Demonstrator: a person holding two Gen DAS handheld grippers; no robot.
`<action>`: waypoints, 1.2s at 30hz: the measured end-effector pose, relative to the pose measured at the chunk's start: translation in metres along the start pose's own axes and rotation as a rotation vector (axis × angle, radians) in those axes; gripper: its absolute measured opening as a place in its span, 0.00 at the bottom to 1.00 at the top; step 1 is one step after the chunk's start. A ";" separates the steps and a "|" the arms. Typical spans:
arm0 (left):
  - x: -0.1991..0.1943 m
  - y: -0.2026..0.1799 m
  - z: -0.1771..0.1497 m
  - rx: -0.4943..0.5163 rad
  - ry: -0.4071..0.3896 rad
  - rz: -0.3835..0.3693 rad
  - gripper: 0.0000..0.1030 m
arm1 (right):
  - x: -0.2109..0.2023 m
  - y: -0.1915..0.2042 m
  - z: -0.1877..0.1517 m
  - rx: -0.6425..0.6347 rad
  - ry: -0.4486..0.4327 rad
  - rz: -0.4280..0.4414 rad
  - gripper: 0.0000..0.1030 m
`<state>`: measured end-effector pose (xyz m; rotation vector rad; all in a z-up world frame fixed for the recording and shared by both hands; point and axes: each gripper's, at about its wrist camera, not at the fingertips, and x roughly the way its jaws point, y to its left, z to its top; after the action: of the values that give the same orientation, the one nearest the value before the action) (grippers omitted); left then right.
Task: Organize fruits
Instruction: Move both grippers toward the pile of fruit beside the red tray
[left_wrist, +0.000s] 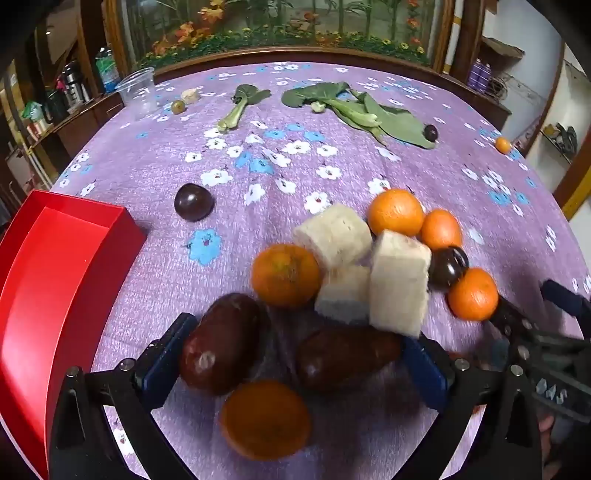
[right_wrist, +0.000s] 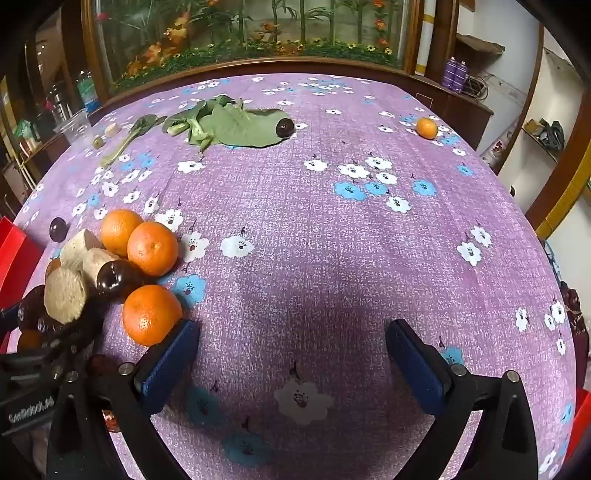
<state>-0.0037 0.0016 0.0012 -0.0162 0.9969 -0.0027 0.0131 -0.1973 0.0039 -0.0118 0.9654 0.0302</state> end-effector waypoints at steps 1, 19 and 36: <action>-0.004 0.003 -0.003 -0.007 0.000 -0.017 0.96 | 0.000 0.000 0.000 0.001 -0.001 -0.001 1.00; -0.129 0.054 -0.042 -0.056 -0.293 0.050 0.95 | -0.122 0.030 -0.041 0.075 -0.360 -0.025 0.99; -0.174 0.058 -0.068 -0.036 -0.424 0.064 0.95 | -0.150 0.057 -0.073 0.085 -0.465 -0.046 1.00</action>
<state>-0.1553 0.0608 0.1099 -0.0171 0.5727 0.0749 -0.1341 -0.1450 0.0864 0.0499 0.5008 -0.0489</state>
